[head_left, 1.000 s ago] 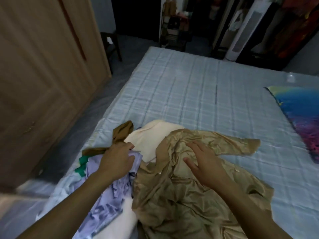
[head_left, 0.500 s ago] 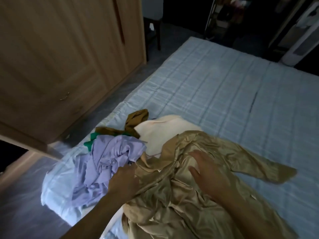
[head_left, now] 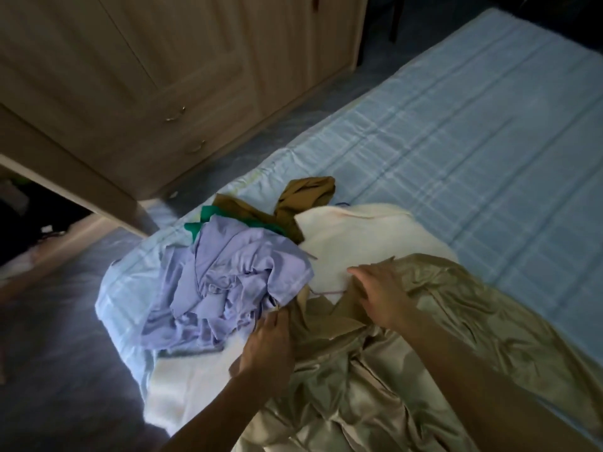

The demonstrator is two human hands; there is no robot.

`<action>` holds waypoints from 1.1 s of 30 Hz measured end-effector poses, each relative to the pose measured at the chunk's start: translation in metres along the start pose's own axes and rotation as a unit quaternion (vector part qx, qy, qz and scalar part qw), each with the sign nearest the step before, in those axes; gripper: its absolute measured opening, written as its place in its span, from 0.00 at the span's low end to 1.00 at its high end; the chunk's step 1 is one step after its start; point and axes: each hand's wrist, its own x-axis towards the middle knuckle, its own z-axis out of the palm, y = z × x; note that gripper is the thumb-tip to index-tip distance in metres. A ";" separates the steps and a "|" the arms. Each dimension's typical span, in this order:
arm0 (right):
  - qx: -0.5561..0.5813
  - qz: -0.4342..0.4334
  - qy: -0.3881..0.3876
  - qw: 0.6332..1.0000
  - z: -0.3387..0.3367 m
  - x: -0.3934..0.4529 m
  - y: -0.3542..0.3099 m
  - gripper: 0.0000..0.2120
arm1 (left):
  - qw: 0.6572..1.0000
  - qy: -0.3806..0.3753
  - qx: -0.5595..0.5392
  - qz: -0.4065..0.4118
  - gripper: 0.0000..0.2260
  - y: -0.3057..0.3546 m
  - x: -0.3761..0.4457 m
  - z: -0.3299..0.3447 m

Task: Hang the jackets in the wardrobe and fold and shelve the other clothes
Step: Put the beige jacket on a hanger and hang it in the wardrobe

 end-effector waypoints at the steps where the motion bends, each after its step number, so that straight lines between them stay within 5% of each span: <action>1: 0.007 0.008 -0.003 1.000 0.008 0.002 0.003 0.25 | 1.000 0.005 -0.009 -0.007 0.27 0.000 0.003 0.002; 9: 0.021 0.037 0.077 0.996 0.049 0.000 0.018 0.20 | 0.994 0.029 -0.068 -0.086 0.21 0.002 0.015 0.011; 16: -0.017 0.072 0.024 0.997 0.049 -0.002 0.013 0.11 | 0.980 0.073 -0.156 -0.101 0.17 0.016 0.012 0.020; 19: 0.016 0.070 0.034 0.997 0.046 -0.011 0.019 0.10 | 0.983 0.073 -0.158 -0.063 0.13 0.022 0.007 0.023; 28: 0.122 0.061 0.176 0.975 -0.003 -0.090 0.027 0.06 | 0.974 0.142 -0.152 0.087 0.24 0.025 -0.021 -0.011; 33: 0.155 0.023 0.245 0.957 -0.057 -0.149 0.007 0.06 | 0.951 0.201 -0.154 0.179 0.17 0.032 -0.049 -0.053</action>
